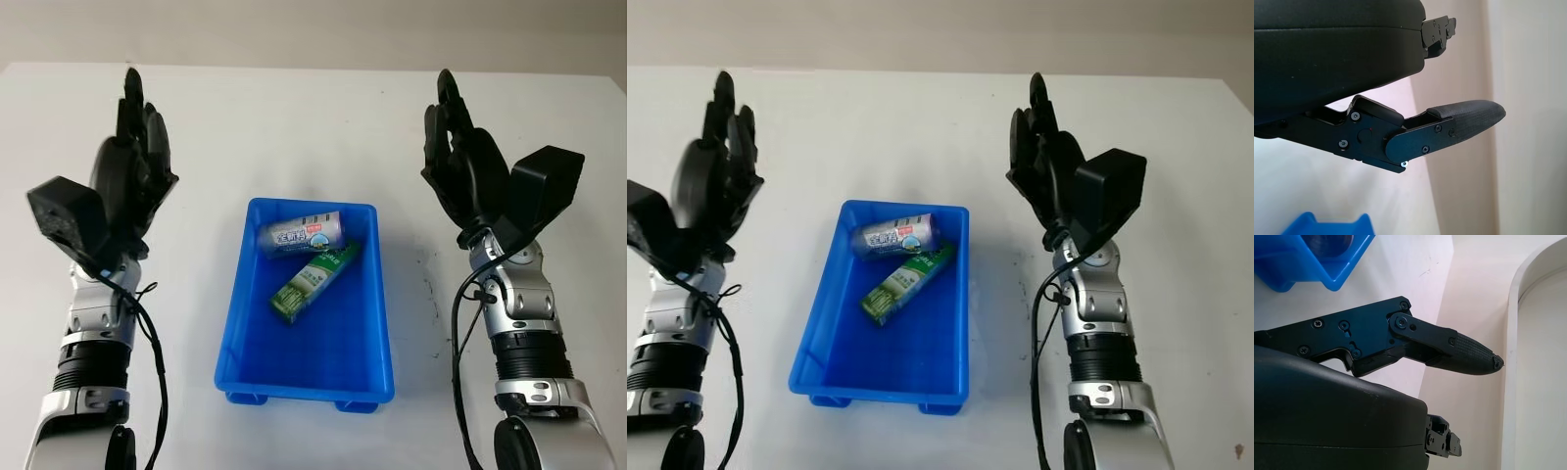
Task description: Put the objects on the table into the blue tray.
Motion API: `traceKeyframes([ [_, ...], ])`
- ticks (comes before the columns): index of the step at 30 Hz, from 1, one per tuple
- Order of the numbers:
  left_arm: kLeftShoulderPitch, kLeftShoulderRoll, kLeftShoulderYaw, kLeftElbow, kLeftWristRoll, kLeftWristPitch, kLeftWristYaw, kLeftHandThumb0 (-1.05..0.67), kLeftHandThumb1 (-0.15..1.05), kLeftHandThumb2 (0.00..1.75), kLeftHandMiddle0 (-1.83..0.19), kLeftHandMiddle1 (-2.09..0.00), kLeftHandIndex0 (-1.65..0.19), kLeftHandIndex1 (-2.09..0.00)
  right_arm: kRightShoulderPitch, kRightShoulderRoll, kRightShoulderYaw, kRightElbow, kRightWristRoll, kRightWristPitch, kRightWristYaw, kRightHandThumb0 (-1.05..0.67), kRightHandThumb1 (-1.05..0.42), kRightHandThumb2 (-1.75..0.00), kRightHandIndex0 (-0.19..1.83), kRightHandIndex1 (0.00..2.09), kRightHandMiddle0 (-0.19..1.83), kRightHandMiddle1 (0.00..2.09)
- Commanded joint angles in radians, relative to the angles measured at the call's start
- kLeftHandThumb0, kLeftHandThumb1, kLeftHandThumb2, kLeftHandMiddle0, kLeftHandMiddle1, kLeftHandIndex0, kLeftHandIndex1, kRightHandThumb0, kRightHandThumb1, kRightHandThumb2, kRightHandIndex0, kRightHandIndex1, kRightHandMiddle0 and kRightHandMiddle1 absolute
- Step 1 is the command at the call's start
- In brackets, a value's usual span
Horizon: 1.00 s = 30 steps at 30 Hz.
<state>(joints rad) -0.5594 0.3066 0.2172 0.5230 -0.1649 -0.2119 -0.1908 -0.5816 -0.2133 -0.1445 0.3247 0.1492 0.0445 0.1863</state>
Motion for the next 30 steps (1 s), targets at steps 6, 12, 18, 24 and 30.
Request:
traceKeyframes([
  [6, -0.026, -0.004, -0.023, 0.067, 0.027, -0.015, -0.009, -0.82, 1.05, 0.74, 0.19, 0.0, 0.19, 0.0, -0.017, 0.005, -0.004, 0.023, -0.006, -0.014, -0.024, -0.79, -1.05, -0.75, -0.19, 0.0, -0.19, 0.0],
  [12, -0.037, -0.004, -0.029, 0.085, 0.032, -0.025, -0.022, -0.86, 1.05, 0.71, 0.19, 0.0, 0.19, 0.0, -0.025, 0.002, -0.006, 0.046, -0.006, -0.022, -0.034, -0.79, -1.05, -0.74, -0.19, 0.0, -0.19, 0.0],
  [18, -0.035, -0.006, -0.031, 0.07, 0.029, -0.027, -0.029, -0.84, 1.05, 0.7, 0.19, 0.0, 0.19, 0.0, -0.03, 0.0, -0.008, 0.056, -0.003, -0.021, -0.034, -0.78, -1.05, -0.74, -0.19, 0.0, -0.19, 0.0],
  [24, -0.024, -0.011, -0.035, 0.029, 0.029, -0.017, -0.02, -0.83, 1.05, 0.71, 0.19, 0.0, 0.19, 0.0, -0.033, -0.001, -0.009, 0.061, 0.0, -0.023, -0.026, -0.77, -1.05, -0.74, -0.19, 0.0, -0.19, 0.0],
  [30, -0.007, -0.018, -0.036, -0.022, 0.03, 0.0, -0.007, -0.83, 1.05, 0.71, 0.19, 0.0, 0.19, 0.0, -0.022, 0.004, -0.011, 0.047, 0.007, -0.023, -0.023, -0.77, -1.05, -0.74, -0.19, 0.0, -0.19, 0.0],
])
